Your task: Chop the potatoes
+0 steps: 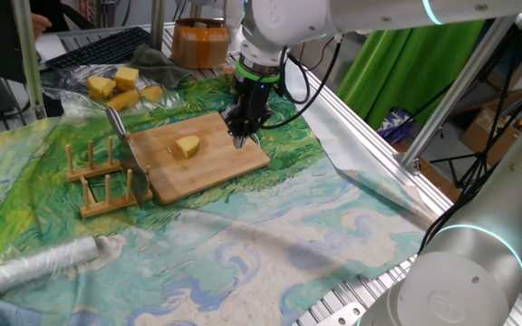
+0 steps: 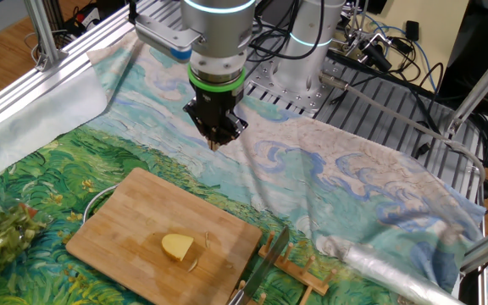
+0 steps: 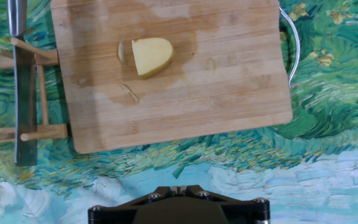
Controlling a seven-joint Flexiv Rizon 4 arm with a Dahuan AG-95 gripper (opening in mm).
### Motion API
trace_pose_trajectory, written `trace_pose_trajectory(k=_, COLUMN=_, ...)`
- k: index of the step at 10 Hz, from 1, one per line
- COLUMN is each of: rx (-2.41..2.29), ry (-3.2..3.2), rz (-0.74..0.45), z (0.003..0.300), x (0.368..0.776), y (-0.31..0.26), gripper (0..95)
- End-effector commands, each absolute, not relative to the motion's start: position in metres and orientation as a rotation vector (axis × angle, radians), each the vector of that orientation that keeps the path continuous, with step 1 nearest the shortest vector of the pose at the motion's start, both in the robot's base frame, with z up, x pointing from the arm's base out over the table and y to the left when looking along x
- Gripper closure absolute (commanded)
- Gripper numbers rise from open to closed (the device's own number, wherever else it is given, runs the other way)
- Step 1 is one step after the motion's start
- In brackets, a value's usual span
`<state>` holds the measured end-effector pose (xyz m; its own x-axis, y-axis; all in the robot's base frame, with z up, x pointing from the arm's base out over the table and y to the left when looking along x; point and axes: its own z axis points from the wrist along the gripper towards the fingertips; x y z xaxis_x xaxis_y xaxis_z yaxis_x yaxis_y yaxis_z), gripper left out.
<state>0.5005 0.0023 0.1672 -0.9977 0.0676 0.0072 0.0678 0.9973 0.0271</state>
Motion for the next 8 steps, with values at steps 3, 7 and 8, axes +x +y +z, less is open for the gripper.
trace_pose_trajectory(k=3, rx=-0.163, ry=-3.129, rz=-0.034, z=0.1680, x=0.5005, y=0.0020, gripper=95.0)
trace_pose_trajectory(k=7, rx=-0.171, ry=-3.129, rz=-0.018, z=0.1680, x=0.5005, y=0.0020, gripper=95.0)
trace_pose_trajectory(k=8, rx=-0.164, ry=-3.129, rz=-0.011, z=0.1680, x=0.5005, y=0.0020, gripper=95.0)
